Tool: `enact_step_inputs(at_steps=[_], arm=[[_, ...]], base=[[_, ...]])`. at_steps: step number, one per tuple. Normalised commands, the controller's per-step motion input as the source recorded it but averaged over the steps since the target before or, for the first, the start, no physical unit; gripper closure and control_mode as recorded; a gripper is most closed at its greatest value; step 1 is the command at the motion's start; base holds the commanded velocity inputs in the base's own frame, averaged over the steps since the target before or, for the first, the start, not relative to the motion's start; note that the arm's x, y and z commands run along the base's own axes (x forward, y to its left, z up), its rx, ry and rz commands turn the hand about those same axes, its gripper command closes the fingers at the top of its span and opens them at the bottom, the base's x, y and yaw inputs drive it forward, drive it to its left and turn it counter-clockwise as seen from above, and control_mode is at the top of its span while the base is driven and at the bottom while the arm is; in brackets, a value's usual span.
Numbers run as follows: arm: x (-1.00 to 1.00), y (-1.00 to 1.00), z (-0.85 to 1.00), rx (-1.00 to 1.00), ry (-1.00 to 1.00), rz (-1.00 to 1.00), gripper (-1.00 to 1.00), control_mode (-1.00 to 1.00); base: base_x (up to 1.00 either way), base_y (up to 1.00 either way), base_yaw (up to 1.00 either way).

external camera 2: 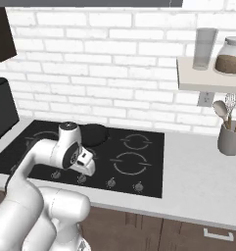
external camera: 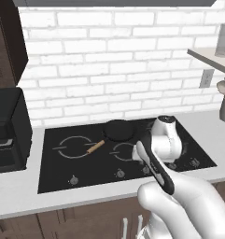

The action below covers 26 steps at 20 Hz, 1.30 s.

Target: Turn off the rear center burner of the stove.

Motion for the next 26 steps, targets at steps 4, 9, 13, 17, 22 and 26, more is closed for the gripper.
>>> enact_step_inputs(at_steps=[4, 9, 13, 17, 22, 26], arm=[[0.63, 0.00, -0.11, -0.01, 0.01, -0.01, -1.00, -1.00], [0.01, 0.00, -0.06, 0.00, 0.00, 0.00, -1.00, -1.00], [-0.30, -0.08, -0.53, 0.00, 0.00, 0.00, -1.00, -1.00], [0.00, 0.00, -0.40, 0.00, 0.01, 0.00, -1.00, -1.00], [0.00, -0.01, -0.43, 0.00, 0.01, 0.00, -1.00, -1.00], [0.03, 0.00, -0.36, 0.00, 0.00, 0.00, -1.00, -1.00]], base=[[0.00, 0.00, 0.00], [0.00, 0.00, 0.00], [0.00, 0.00, 0.00], [0.00, 0.00, 0.00], [0.00, 0.00, 0.00], [0.00, 0.00, 0.00]])
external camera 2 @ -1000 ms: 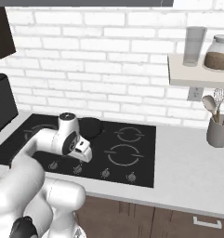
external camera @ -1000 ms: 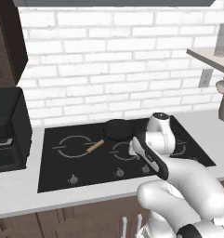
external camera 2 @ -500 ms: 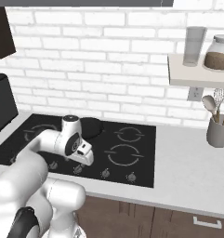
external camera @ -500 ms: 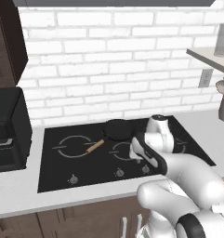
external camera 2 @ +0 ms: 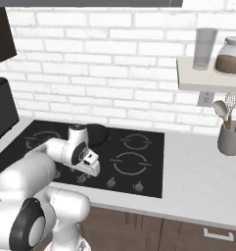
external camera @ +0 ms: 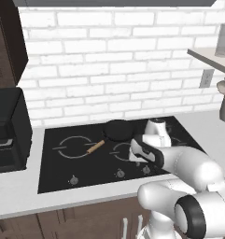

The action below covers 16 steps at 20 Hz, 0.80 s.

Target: Turn off the rear center burner of the stove.

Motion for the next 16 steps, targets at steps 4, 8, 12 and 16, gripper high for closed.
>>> enact_step_inputs(at_steps=[4, 8, 12, 16], arm=[[-0.01, 0.00, -0.40, 0.00, 0.00, 0.02, -1.00, -1.00], [-0.48, 0.00, -0.22, 0.00, 0.00, 0.01, -1.00, -1.00], [-0.04, 0.00, -0.09, 0.00, 0.04, 0.00, -1.00, -1.00], [0.08, 0.00, -0.16, 0.00, 0.00, 0.00, -1.00, -1.00]], base=[[0.00, 0.00, 0.00], [0.00, 0.00, 0.00], [0.00, 0.00, 0.00], [0.00, 0.00, 0.00]])
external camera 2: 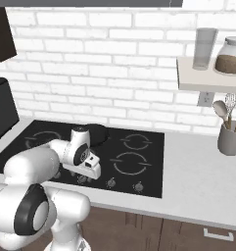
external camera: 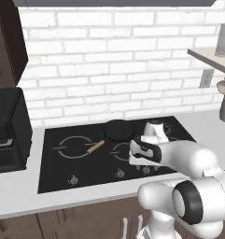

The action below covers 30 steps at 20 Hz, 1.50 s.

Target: Turn off the rear center burner of the stove.

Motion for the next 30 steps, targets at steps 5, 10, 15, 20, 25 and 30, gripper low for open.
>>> enact_step_inputs(at_steps=[5, 10, 15, 20, 25, 30], arm=[[0.13, 0.00, -0.16, 0.00, 0.03, 0.00, -1.00, -1.00], [0.00, 0.00, -0.13, 0.00, 0.08, 0.00, 1.00, -1.00], [0.00, 0.00, 0.00, 0.00, 0.00, 0.00, 1.00, -1.00], [-0.16, 0.00, 0.00, 0.00, -0.01, -0.03, 1.00, -1.00], [-0.32, 0.00, 0.01, 0.00, -0.01, -0.27, 1.00, -1.00], [-0.21, 0.02, 0.00, 0.00, 0.00, -0.52, 1.00, -1.00]], base=[[0.00, 0.00, 0.00], [0.00, 0.00, 0.00], [0.00, 0.00, 0.00], [0.00, 0.00, 0.00], [0.00, 0.00, 0.00], [0.00, 0.00, 0.00]])
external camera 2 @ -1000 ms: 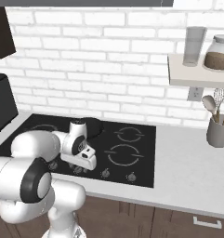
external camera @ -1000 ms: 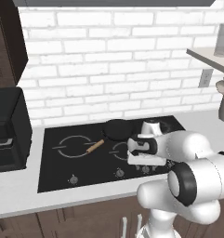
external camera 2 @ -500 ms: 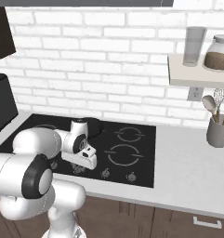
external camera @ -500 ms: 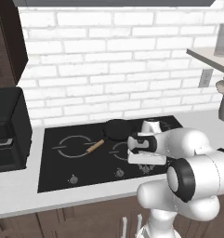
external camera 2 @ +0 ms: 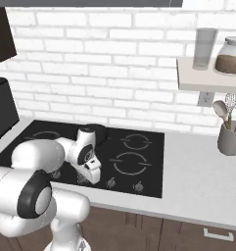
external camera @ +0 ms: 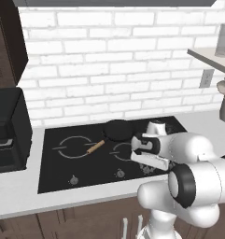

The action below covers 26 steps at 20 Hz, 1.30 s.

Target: Turn off the rear center burner of the stove.

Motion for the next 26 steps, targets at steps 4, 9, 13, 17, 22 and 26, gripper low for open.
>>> enact_step_inputs(at_steps=[4, 9, 13, 17, 22, 26], arm=[[-0.06, 0.08, 0.00, 0.00, 0.00, -0.60, 1.00, -1.00], [0.00, 0.42, 0.00, 0.00, 0.02, -0.63, 1.00, -1.00], [0.07, 0.54, 0.00, 0.00, 0.12, -0.64, 1.00, -1.00], [0.01, 0.45, -0.01, 0.00, 0.15, -0.70, 1.00, -1.00], [-0.04, 0.34, -0.10, 0.00, 0.12, -0.78, 1.00, -1.00], [-0.05, 0.17, -0.14, 0.00, 0.12, -0.88, 1.00, -1.00]], base=[[0.00, 0.00, 0.00], [0.00, 0.00, 0.00], [0.00, 0.00, 0.00], [0.00, 0.00, 0.00], [0.00, 0.00, 0.00], [0.00, 0.00, 0.00]])
